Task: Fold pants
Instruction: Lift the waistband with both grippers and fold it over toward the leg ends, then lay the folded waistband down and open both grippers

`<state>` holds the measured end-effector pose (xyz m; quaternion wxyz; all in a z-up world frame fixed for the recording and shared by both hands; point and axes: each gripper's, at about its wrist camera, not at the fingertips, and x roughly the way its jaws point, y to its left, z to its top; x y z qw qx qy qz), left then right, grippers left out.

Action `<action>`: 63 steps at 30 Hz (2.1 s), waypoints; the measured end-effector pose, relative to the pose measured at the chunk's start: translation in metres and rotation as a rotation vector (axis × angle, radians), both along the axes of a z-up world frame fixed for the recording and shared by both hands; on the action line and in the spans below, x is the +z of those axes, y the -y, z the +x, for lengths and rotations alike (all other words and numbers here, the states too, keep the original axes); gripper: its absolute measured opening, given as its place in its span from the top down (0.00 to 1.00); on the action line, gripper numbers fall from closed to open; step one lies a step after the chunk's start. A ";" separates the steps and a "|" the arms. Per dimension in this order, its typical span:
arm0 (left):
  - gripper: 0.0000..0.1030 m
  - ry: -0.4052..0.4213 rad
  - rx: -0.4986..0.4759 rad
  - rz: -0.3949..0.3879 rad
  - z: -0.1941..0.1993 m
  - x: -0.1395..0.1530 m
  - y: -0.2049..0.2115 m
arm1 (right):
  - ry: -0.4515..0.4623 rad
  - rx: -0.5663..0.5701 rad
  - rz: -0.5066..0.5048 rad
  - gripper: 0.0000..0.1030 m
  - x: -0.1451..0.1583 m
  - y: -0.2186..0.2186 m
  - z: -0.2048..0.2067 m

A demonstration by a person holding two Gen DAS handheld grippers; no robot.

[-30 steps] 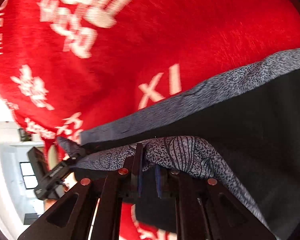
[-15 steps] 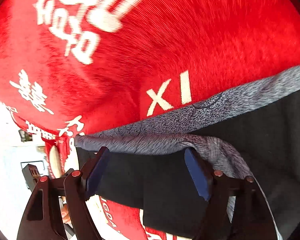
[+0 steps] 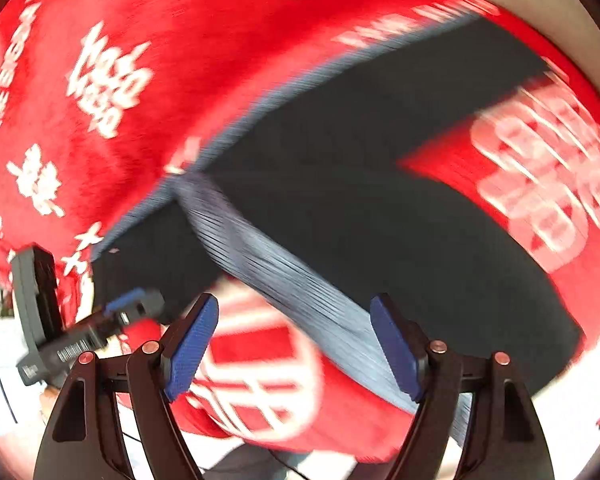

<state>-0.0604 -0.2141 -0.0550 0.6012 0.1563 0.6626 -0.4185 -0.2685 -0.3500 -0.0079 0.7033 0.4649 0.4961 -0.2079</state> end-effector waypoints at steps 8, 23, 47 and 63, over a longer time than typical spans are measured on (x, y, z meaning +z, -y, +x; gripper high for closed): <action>0.07 -0.020 0.008 0.094 -0.061 -0.024 0.049 | -0.091 -0.012 0.120 0.21 -0.041 -0.001 -0.137; 0.55 0.022 0.044 0.144 -0.083 -0.026 0.077 | 0.045 0.086 0.345 0.97 -0.080 -0.003 -0.128; 0.25 0.309 0.260 0.088 0.042 0.053 0.108 | 0.111 0.179 -0.117 0.95 0.028 0.285 0.040; 0.25 0.333 0.232 0.241 0.043 -0.013 0.141 | -0.083 0.156 -0.218 0.33 0.005 0.307 0.016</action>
